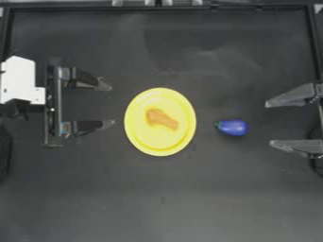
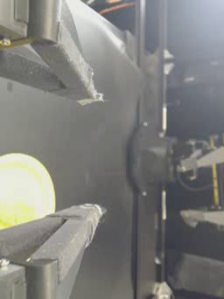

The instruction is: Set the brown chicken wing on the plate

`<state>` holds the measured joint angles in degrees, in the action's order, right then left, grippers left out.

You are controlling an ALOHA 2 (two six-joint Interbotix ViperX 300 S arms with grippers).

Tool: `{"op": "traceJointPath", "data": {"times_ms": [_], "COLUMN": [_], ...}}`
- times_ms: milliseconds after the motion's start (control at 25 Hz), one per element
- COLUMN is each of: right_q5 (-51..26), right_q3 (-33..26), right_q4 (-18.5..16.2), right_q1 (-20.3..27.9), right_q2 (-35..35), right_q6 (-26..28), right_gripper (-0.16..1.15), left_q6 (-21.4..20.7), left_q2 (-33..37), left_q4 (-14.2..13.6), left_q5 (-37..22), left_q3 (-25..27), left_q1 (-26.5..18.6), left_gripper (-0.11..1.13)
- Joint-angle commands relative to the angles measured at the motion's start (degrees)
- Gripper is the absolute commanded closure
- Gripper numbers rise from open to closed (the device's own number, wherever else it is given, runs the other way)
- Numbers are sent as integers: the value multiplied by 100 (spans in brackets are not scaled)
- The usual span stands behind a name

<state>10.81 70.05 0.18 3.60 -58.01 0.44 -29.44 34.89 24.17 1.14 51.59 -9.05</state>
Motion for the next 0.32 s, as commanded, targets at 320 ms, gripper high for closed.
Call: {"op": "traceJointPath", "data": {"times_ms": [320], "right_q5": [18], "right_q3": [-132], "right_q4": [18], "right_q1": [9], "right_q2": [53], "right_q6": [9], "right_gripper": [-1], "left_q6": [0], "left_q2": [686], "left_q4": [290], "left_q5": [492], "left_q3": [562], "left_q1": [9], "left_gripper": [4]}}
